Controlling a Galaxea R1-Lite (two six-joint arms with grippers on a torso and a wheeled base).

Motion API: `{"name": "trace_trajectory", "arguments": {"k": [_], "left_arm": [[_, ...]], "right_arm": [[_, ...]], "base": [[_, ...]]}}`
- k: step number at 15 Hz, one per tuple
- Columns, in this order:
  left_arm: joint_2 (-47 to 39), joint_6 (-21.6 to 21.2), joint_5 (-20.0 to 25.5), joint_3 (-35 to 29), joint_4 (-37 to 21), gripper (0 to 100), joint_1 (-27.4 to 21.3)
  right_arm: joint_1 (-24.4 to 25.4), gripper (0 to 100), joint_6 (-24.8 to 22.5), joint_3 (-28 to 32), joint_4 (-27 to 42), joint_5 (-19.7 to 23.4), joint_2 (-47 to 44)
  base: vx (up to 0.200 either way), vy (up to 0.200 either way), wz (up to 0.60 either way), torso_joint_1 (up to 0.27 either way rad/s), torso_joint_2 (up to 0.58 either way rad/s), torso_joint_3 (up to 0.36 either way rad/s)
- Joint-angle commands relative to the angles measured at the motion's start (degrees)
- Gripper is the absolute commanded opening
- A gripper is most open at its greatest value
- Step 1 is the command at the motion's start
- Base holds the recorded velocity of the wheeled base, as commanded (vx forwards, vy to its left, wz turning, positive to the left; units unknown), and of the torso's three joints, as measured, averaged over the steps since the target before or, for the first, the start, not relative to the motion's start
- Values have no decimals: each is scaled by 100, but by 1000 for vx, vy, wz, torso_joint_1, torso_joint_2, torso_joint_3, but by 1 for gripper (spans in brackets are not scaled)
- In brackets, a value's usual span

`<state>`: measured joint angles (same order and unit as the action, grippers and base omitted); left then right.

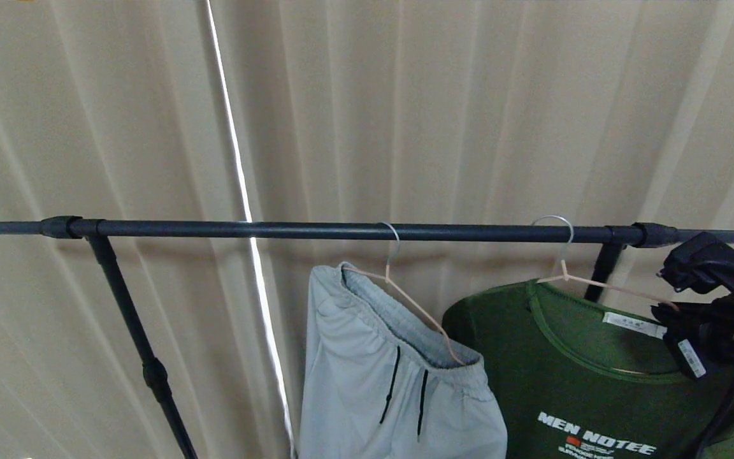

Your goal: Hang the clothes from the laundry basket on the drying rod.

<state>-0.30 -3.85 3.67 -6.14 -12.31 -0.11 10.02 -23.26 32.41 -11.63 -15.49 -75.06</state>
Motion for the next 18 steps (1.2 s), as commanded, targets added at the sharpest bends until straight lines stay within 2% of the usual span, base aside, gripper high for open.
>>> {"name": "trace_trajectory", "arguments": {"k": [1,3,9,10,13,16,18], "left_arm": [[4,7,2,8,1,100,2],[4,-1,2,8,1,100,2],[13,-1,2,8,1,100,2],[4,-1,2,8,1,100,-7],[4,7,11,8,1,100,2],[-5,-195,-7,17,1,100,-7],[-5,-204,-7,17,1,100,-7]], "right_arm": [[501,0,-3,-42,-6,-120,-53],[729,0,-3,-51,-6,-129,-158],[852,0,14,-104,-6,-120,-255],[870,100,41,-121,-6,-120,-246],[1107,100,428,-288,-15,-68,-211],[1424,100,981,-429,-32,-59,-167],[1520,100,1183,-614,-595,64,-158]], "base": [[0,0,0,0,0,0],[0,0,0,0,0,0],[0,0,0,0,0,0],[0,0,0,0,0,0],[0,0,0,0,0,0],[0,0,0,0,0,0],[0,0,0,0,0,0]]}}
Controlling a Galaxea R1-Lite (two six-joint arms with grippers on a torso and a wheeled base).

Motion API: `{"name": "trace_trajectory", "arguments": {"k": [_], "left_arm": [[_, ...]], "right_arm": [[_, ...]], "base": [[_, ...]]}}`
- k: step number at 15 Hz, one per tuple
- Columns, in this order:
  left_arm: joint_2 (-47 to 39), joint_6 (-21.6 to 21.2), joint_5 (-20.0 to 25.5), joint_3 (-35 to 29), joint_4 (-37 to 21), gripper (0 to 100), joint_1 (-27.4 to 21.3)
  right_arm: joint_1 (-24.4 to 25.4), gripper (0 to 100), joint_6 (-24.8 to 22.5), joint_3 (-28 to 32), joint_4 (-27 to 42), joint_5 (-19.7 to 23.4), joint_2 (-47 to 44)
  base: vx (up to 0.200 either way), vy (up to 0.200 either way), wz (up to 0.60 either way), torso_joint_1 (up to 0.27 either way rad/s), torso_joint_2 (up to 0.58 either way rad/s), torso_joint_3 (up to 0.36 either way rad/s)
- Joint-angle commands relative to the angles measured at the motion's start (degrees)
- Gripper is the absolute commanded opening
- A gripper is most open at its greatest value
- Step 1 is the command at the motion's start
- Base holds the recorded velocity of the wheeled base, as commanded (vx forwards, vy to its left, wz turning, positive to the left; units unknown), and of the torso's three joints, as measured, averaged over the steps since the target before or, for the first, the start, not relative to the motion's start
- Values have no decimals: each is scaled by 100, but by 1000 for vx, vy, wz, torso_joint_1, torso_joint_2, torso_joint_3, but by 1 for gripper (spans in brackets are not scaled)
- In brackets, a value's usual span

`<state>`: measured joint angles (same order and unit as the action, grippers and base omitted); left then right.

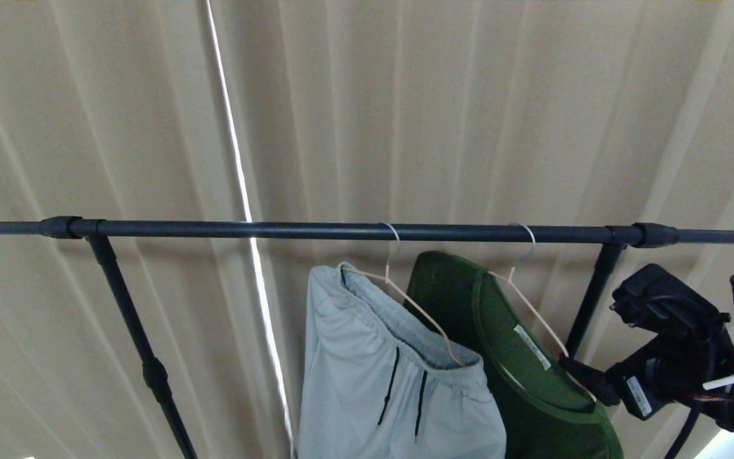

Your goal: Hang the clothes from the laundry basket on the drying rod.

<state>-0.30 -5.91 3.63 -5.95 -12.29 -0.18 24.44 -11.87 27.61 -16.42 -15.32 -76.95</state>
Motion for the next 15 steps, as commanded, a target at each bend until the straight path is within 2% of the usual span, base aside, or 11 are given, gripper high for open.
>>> {"name": "trace_trajectory", "arguments": {"k": [1,5,7,9,10,13,15], "left_arm": [[4,-6,-3,-3,-2,100,1],[-5,11,-12,-3,7,100,1],[4,2,-3,-3,-2,100,1],[4,2,-3,6,-2,100,1],[4,-6,-3,6,-2,100,1],[4,29,-12,-3,-2,100,1],[4,134,-56,-3,7,100,9]], "right_arm": [[78,100,54,-247,-467,91,13],[78,100,62,-757,-1619,126,162],[78,100,62,-1003,-1979,337,435],[69,100,62,-1082,-2014,486,655],[69,100,62,-1179,-2014,715,962],[8,100,62,-1548,-1997,768,1806],[-449,100,141,-1830,-1900,768,2588]], "base": [[0,0,0,0,0,0],[0,0,0,0,0,0],[0,0,0,0,0,0],[0,0,0,0,0,0],[0,0,0,0,0,0],[0,0,0,0,0,0],[0,0,0,0,0,0]]}}
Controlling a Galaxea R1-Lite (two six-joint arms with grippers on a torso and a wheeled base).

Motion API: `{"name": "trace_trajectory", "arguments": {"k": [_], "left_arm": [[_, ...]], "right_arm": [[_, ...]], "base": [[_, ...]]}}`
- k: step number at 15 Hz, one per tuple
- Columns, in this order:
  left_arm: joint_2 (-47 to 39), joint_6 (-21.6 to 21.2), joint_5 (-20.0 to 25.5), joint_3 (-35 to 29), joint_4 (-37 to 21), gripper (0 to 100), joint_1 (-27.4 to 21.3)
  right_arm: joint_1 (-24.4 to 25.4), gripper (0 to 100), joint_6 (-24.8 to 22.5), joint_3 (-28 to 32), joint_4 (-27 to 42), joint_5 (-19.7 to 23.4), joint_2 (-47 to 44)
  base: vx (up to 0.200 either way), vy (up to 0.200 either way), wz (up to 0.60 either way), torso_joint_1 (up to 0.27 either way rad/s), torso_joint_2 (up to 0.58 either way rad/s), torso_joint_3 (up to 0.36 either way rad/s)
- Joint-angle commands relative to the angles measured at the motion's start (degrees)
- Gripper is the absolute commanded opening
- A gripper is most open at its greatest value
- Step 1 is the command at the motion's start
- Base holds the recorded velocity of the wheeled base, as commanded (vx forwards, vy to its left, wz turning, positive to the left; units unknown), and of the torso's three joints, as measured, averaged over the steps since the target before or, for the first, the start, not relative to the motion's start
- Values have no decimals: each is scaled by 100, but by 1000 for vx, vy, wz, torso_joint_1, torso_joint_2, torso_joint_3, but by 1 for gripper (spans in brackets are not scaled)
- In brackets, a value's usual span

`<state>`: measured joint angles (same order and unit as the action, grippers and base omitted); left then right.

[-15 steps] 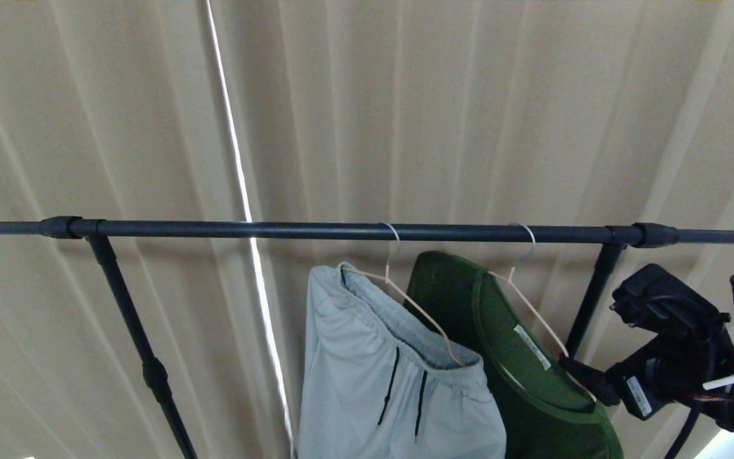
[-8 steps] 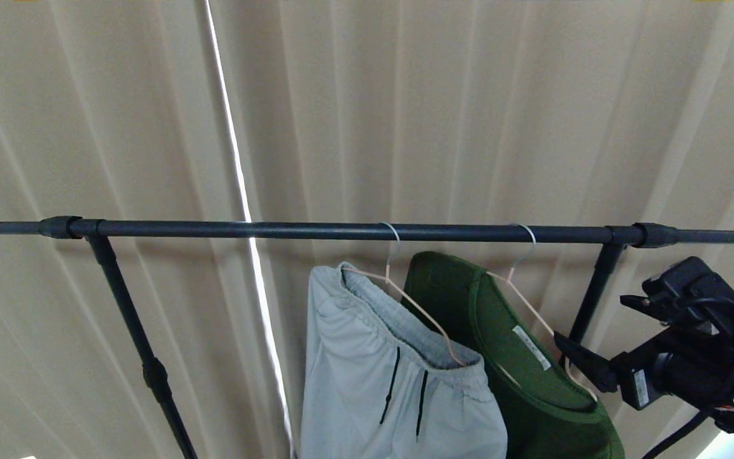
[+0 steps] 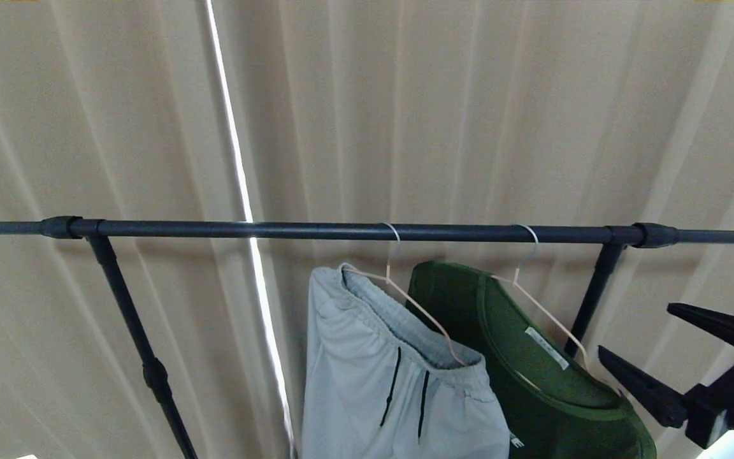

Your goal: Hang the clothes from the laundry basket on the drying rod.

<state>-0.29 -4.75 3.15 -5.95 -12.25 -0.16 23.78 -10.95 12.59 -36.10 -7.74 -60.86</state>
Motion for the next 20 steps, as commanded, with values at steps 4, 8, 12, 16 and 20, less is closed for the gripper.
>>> {"name": "trace_trajectory", "arguments": {"k": [4,8,12,16,20], "left_arm": [[-6,221,-262,15,39,100,7],[3,264,-262,6,39,100,7],[3,194,-174,24,47,100,-2],[12,168,617,305,548,100,-2],[12,221,573,314,575,100,7]], "right_arm": [[-1464,100,93,-802,1404,-70,2623],[-2238,100,93,-653,4163,-70,4714],[-2326,100,119,-697,4568,45,6006],[-2378,100,488,-881,4242,458,6086],[-2378,100,673,-1259,3583,976,6086]], "base": [[0,0,0,0,0,0],[0,0,0,0,0,0],[0,0,0,0,0,0],[0,0,0,0,0,0],[0,0,0,0,0,0]]}}
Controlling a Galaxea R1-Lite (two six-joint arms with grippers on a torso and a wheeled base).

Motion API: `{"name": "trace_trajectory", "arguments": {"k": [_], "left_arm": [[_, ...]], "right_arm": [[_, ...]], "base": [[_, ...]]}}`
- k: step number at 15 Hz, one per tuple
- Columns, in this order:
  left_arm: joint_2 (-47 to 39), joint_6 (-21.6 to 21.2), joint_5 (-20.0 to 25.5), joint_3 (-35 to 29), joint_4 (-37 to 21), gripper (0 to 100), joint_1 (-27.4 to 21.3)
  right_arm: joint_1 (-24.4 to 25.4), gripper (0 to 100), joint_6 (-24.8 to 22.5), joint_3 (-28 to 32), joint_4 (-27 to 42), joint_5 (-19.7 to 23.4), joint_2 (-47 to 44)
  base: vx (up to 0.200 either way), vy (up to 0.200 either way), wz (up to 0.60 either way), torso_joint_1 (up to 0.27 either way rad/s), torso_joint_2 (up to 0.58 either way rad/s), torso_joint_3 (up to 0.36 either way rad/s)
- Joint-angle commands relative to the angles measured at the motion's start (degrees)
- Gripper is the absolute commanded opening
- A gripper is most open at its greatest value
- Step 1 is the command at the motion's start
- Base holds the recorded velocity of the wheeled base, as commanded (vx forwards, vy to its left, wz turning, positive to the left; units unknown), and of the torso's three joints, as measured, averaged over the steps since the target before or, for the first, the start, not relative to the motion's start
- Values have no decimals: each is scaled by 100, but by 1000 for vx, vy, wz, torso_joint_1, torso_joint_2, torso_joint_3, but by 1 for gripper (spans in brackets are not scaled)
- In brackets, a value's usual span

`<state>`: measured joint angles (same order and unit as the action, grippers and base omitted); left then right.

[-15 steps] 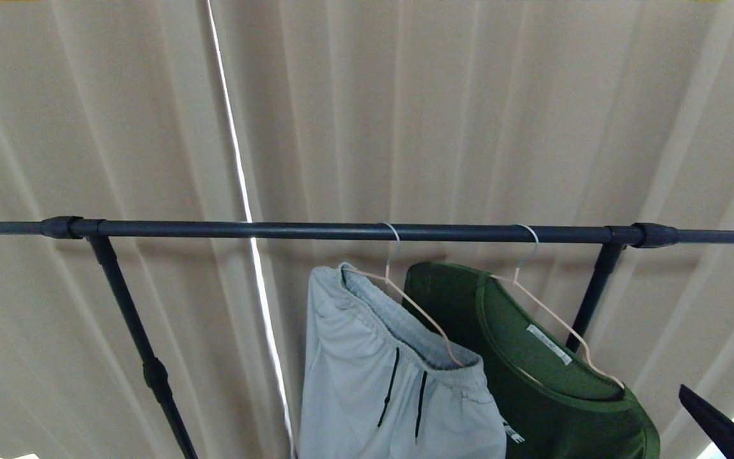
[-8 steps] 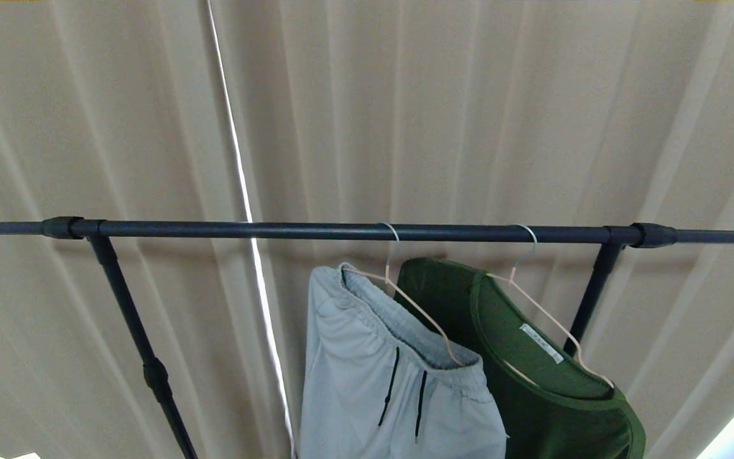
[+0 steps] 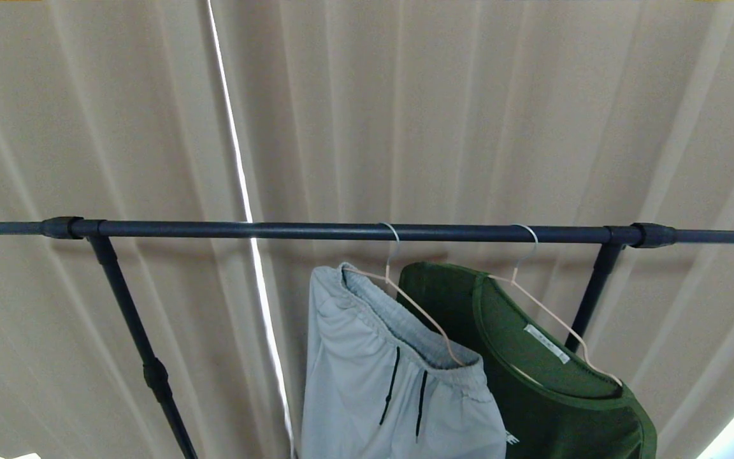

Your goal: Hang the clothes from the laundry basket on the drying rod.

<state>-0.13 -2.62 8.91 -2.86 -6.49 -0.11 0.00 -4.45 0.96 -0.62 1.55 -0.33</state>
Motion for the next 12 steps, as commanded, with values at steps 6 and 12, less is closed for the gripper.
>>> {"name": "trace_trajectory", "arguments": {"k": [6,12], "left_arm": [[5,7,-3,5,-2,100,2],[5,7,-3,5,-2,100,2]], "right_arm": [[0,100,480,-96,36,-58,33],[0,100,480,-96,36,-85,33]], "base": [[0,0,0,0,0,0],[0,0,0,0,0,0]]}}
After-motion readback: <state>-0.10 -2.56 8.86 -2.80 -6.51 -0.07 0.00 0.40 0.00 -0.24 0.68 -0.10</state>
